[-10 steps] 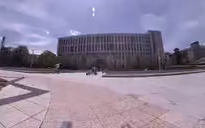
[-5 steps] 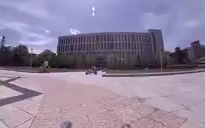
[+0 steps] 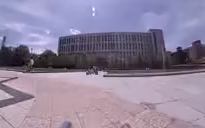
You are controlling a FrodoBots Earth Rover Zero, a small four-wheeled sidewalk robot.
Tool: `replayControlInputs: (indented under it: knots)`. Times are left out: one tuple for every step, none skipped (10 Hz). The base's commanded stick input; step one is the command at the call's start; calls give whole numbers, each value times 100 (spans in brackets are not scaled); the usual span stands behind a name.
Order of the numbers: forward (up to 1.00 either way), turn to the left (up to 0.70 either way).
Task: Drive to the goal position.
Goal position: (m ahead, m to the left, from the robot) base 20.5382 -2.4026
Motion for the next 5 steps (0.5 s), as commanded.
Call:
replayControlInputs:
  knots:
    - [70, 11]
    - [70, 3]
    - [70, 2]
    - [70, 3]
    - [70, 2]
